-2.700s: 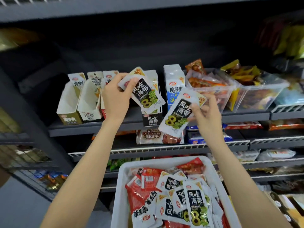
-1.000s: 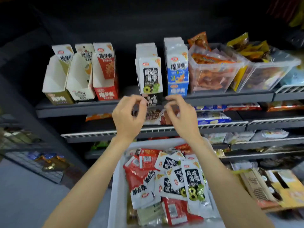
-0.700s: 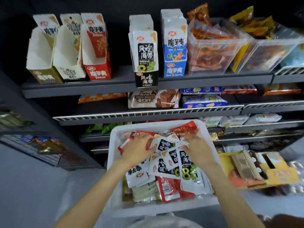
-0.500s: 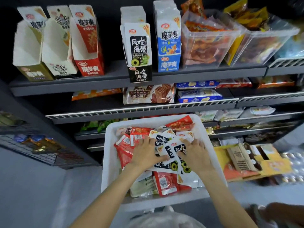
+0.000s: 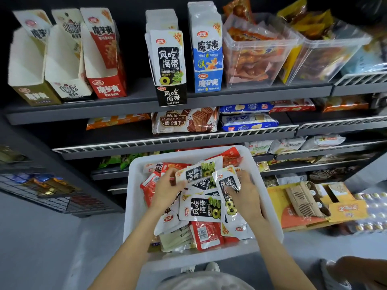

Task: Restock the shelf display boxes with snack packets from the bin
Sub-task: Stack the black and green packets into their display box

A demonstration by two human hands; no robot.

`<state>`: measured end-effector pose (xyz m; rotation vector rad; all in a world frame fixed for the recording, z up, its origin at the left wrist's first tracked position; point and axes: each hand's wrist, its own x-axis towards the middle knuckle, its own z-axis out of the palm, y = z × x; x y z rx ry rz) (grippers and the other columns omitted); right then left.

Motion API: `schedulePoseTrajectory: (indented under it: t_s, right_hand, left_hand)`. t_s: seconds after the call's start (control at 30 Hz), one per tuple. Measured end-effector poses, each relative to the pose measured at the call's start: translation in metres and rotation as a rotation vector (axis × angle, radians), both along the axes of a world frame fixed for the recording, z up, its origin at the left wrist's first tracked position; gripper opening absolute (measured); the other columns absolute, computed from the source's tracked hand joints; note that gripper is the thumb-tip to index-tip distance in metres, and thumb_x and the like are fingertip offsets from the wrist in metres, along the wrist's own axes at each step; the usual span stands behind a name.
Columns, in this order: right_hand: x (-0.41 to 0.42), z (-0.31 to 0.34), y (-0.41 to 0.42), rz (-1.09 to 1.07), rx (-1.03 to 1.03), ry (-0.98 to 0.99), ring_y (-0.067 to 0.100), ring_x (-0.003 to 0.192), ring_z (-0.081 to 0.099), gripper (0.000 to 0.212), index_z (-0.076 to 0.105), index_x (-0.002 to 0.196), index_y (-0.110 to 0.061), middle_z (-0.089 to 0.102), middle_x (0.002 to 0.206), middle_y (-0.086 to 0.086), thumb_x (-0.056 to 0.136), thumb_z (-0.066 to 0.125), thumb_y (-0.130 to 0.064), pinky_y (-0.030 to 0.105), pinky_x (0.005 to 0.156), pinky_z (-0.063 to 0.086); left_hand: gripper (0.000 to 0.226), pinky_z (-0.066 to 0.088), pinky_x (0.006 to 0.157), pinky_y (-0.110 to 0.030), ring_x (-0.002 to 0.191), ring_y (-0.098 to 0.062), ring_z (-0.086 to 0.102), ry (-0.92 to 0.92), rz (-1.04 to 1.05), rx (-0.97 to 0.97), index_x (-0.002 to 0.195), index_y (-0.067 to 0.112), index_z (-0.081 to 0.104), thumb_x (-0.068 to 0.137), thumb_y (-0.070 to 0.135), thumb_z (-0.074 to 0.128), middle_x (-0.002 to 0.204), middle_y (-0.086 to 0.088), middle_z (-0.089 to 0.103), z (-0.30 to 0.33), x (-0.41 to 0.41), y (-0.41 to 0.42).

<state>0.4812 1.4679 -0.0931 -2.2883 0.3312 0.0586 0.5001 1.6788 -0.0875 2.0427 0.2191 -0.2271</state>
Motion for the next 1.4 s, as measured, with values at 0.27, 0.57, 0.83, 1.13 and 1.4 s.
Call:
schedulePoseTrajectory:
  t_s: [0.27,0.57,0.83,1.13,1.4]
  right_hand:
    - [0.016,0.034,0.008,0.083,0.401,-0.037,0.012,0.098,0.062,0.024,0.052,0.108,-0.024,0.063,0.102,-0.010,0.090,0.061,-0.011,0.032,0.085,0.051]
    - [0.071,0.150,0.030,0.241,0.461,-0.396,0.010,0.084,0.068,0.004,0.055,0.092,-0.030,0.071,0.093,-0.006,0.091,0.058,-0.031,0.039,0.075,0.056]
    - [0.122,0.226,0.043,0.235,0.821,-0.573,0.004,0.090,0.065,0.023,0.044,0.101,-0.022,0.067,0.101,-0.002,0.092,0.056,-0.004,0.023,0.073,0.053]
    - [0.161,0.243,0.063,0.141,1.123,-0.604,0.004,0.074,0.061,0.024,0.039,0.111,-0.013,0.063,0.096,0.005,0.095,0.046,0.004,0.020,0.063,0.049]
    - [0.186,0.234,0.081,0.145,0.950,-0.599,0.009,0.088,0.063,0.019,0.042,0.106,-0.016,0.063,0.105,0.004,0.095,0.048,-0.002,0.022,0.068,0.050]
  left_hand:
    - [0.014,0.050,0.070,-0.038,0.075,-0.013,0.064,-0.277,0.392,-0.110,0.078,0.029,0.063,0.091,0.029,0.061,0.078,0.005,0.068,0.032,0.000,0.042]
    - [0.014,0.050,0.048,-0.030,0.062,-0.003,0.062,-0.776,0.319,-0.075,0.081,0.022,0.057,0.095,0.023,0.055,0.077,0.002,0.061,0.175,0.052,0.065]
    - [0.004,0.055,0.061,-0.020,0.080,-0.007,0.062,-0.854,0.227,-0.336,0.095,0.014,0.049,0.097,0.010,0.049,0.082,0.007,0.059,0.247,0.120,0.050]
    - [0.008,0.056,0.072,-0.049,0.075,-0.008,0.067,-0.845,0.151,-0.086,0.104,0.020,0.048,0.097,0.023,0.049,0.091,0.002,0.067,0.221,0.172,0.036]
    - [0.026,0.037,0.069,-0.010,0.085,-0.007,0.050,-0.824,0.093,0.304,0.112,0.013,0.065,0.088,0.024,0.064,0.099,0.000,0.057,0.195,0.179,0.047]
